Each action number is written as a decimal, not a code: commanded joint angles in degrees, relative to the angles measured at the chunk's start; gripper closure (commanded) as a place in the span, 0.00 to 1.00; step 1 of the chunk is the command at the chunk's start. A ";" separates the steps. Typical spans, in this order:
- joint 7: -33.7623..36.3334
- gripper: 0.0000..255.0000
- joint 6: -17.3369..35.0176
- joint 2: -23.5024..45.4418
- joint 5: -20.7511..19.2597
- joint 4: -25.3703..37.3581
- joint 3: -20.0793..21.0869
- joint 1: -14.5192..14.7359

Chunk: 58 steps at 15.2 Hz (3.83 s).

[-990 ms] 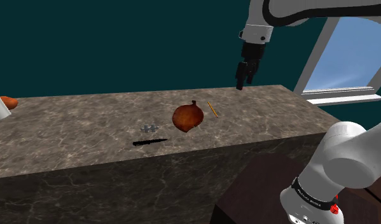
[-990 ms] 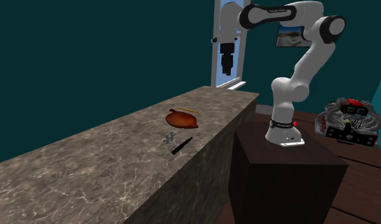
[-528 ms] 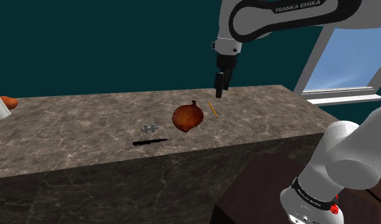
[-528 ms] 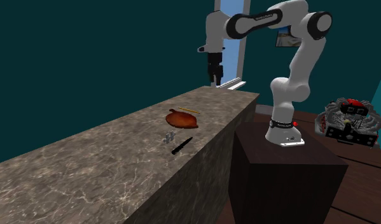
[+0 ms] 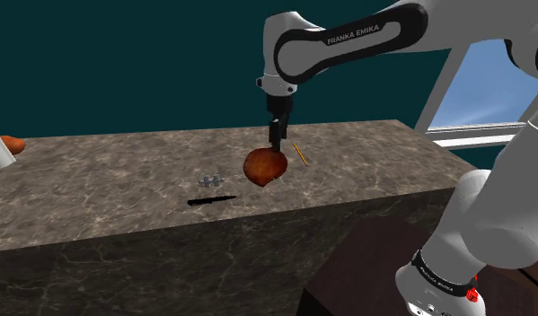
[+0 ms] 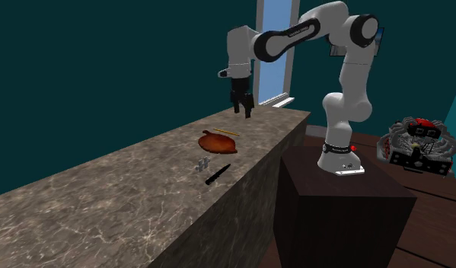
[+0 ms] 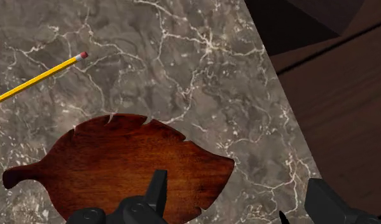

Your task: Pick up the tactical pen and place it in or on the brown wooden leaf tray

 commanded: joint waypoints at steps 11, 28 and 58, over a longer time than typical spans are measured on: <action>-7.11 0.00 3.26 21.51 -4.37 15.83 5.26 5.82; -9.62 0.00 8.35 32.42 -7.73 20.40 6.92 8.95; -10.68 1.00 -1.88 27.95 -6.72 26.24 7.37 8.85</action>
